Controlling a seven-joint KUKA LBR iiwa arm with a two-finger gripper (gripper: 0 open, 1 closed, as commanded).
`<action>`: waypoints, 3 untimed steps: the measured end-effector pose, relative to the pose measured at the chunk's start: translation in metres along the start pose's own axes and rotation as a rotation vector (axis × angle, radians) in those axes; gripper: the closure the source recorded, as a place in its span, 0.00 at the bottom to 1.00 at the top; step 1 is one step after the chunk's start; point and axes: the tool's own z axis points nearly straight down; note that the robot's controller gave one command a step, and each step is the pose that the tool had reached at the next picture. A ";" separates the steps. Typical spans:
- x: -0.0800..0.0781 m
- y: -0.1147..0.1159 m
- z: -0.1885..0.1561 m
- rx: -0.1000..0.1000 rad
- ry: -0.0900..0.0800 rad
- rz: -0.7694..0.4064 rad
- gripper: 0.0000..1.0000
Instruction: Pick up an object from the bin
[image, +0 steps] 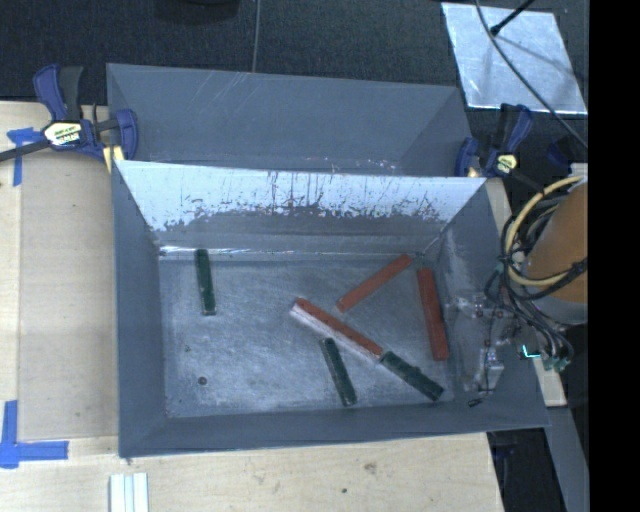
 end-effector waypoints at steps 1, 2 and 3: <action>-0.002 0.061 0.069 0.000 -0.016 -0.031 0.00; 0.000 0.110 0.037 -0.001 -0.010 0.055 0.00; -0.012 0.078 0.038 0.001 -0.011 0.185 0.00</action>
Offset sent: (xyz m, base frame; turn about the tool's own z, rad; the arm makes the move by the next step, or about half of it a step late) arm -0.0020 0.0579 -0.0676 -0.0275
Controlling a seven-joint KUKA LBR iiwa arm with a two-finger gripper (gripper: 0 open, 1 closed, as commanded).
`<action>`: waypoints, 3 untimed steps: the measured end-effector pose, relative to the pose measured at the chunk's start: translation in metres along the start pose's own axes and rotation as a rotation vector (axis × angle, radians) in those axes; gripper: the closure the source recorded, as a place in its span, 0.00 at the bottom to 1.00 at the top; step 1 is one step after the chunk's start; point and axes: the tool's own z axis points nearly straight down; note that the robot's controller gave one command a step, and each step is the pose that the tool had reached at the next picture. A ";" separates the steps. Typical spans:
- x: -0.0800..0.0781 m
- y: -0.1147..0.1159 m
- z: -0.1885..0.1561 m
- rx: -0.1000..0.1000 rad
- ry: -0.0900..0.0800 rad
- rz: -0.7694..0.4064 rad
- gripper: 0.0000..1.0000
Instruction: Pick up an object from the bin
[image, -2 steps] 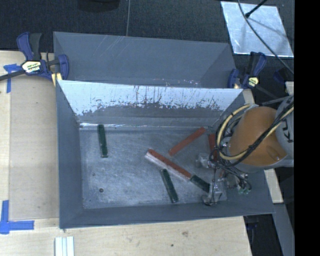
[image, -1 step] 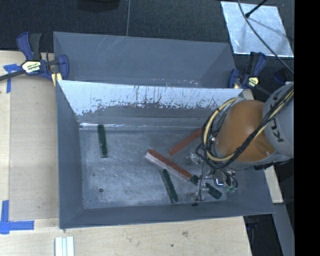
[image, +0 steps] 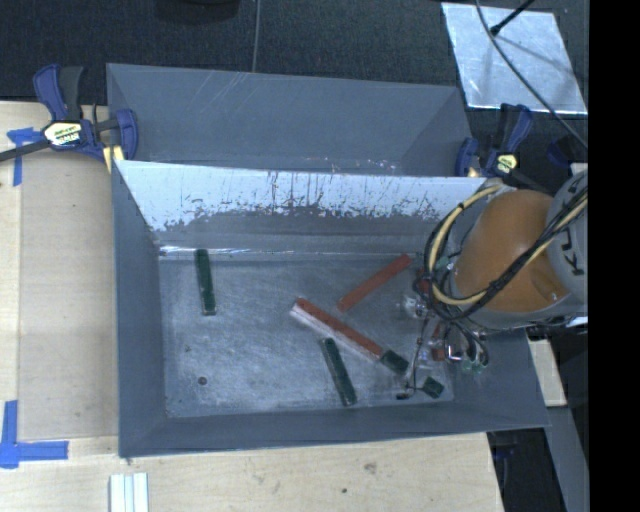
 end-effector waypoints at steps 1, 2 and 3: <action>0.011 -0.024 0.030 0.000 0.007 0.138 0.00; 0.011 -0.024 0.030 0.001 0.006 0.135 0.00; 0.010 -0.024 0.030 0.000 0.005 0.135 1.00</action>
Offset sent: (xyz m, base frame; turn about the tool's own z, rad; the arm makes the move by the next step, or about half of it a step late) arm -0.0151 -0.0209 -0.0300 0.1401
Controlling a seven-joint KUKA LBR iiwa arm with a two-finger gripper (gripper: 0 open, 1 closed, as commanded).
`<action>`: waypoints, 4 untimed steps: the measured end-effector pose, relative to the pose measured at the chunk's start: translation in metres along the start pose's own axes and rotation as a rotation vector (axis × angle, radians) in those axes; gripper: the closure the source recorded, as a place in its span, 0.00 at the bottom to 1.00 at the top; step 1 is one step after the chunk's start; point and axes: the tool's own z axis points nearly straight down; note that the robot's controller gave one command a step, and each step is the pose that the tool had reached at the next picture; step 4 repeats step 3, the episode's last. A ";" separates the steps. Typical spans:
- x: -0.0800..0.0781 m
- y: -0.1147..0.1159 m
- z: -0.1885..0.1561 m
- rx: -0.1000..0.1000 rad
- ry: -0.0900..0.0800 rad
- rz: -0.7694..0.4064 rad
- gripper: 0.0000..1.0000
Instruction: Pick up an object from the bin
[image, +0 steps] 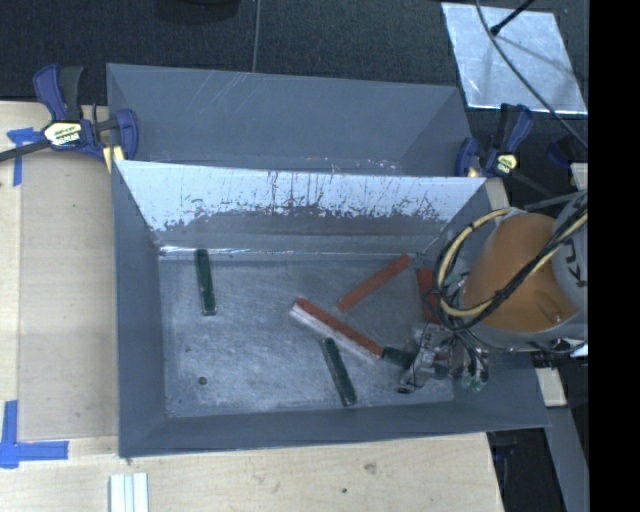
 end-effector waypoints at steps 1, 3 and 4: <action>-0.001 0.000 -0.004 0.000 -0.002 -0.004 1.00; -0.004 -0.001 -0.096 -0.001 -0.002 -0.011 1.00; -0.004 -0.001 -0.096 -0.001 -0.002 -0.011 1.00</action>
Offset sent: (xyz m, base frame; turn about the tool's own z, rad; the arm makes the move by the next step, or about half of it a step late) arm -0.0001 -0.0001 0.0043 0.0000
